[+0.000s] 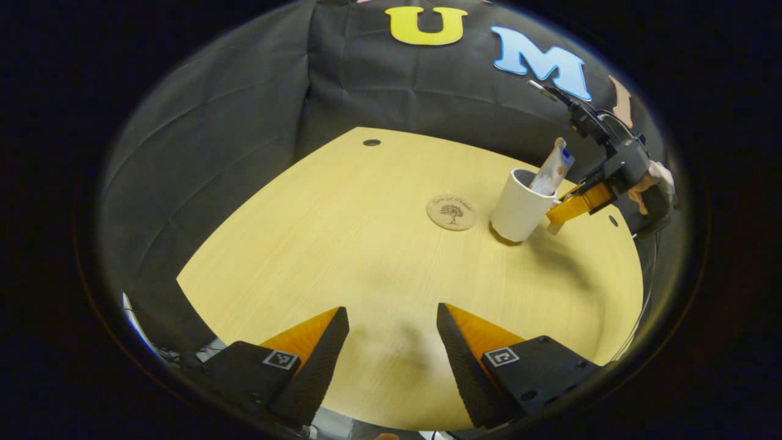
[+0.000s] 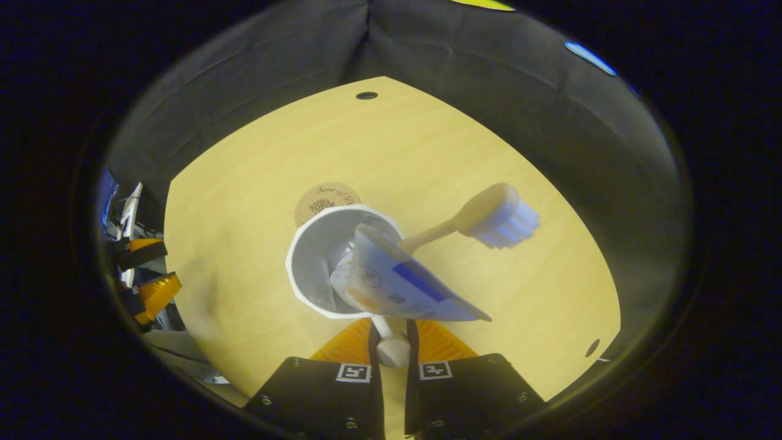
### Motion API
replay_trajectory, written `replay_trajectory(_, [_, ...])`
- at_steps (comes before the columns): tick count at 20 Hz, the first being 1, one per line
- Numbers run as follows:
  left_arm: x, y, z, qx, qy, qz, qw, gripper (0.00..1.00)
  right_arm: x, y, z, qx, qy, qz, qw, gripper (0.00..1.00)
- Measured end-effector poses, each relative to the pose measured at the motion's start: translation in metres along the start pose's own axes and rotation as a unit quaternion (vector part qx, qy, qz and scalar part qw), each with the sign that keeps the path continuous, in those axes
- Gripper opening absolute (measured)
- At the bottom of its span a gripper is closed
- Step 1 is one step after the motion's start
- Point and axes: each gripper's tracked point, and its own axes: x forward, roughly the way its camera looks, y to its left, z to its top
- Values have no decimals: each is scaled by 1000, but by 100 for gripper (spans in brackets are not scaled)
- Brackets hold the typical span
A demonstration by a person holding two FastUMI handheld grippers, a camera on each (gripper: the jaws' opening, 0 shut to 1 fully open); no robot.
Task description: Put the toothbrush and toothpaste on the desktop into the cup, then pick up the cup and place it on the coaster on the desktop.
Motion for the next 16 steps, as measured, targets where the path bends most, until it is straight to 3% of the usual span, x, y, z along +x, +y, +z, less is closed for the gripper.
replay_trajectory(10, [3, 48, 0, -1, 2, 2, 1000, 95, 20, 39, 68, 27, -22, -1, 999, 13])
replay_trajectory(16, [17, 71, 3, -4, 8, -5, 1000, 95, 32, 53, 76, 14, -14, -20, 1000, 13])
